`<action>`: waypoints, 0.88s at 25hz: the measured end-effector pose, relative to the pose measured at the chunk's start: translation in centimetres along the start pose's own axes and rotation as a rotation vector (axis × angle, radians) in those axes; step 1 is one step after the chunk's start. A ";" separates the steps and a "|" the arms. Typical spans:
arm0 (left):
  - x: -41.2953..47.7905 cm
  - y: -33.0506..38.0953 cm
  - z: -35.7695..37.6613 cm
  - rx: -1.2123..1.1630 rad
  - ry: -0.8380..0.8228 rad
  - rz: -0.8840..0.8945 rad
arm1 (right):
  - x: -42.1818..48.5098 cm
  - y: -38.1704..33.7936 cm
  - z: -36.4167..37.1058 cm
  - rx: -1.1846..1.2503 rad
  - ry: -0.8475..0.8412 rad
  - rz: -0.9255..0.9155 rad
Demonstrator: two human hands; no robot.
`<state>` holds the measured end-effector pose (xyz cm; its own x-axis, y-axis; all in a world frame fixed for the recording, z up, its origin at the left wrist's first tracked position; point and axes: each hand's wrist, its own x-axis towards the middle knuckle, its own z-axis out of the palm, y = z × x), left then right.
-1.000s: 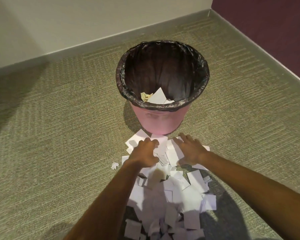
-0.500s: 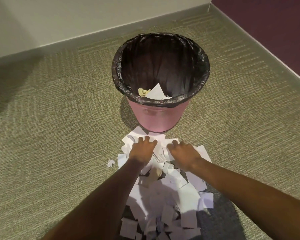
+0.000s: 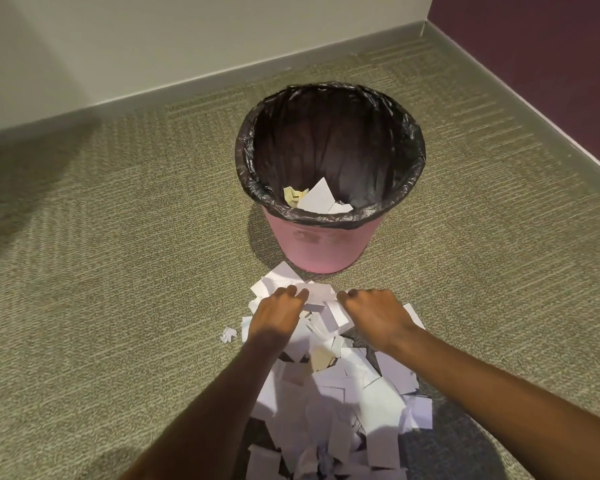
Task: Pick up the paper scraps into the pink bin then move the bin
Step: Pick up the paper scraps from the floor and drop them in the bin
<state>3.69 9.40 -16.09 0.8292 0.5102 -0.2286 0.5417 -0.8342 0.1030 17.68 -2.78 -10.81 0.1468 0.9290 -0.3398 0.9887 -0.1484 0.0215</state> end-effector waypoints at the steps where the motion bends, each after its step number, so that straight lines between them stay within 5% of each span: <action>1: -0.2 0.0 -0.1 -0.059 0.039 -0.045 | -0.2 -0.2 -1.0 0.009 0.009 0.004; 6: -1.9 0.0 -1.4 -0.473 0.414 -0.135 | -1.1 -0.9 -7.4 0.107 0.118 -0.032; 12: -4.1 -2.9 -5.1 -0.543 0.696 -0.360 | -4.2 -0.6 -18.4 0.240 0.280 -0.021; 16: -6.0 -4.2 -8.1 -0.591 0.928 -0.534 | -4.8 1.7 -22.5 0.524 0.626 0.046; 18: -6.5 -4.3 -10.2 -0.549 1.087 -0.495 | -3.3 3.1 -22.3 0.544 0.744 0.097; 22: -3.8 -3.2 -16.4 -0.530 1.214 -0.299 | 1.4 5.0 -19.1 0.517 0.666 0.179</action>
<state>1.13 13.55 0.33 0.1203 0.7466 0.6544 0.4800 -0.6207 0.6199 23.39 4.28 6.80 0.4461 0.8583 0.2538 0.8347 -0.2967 -0.4639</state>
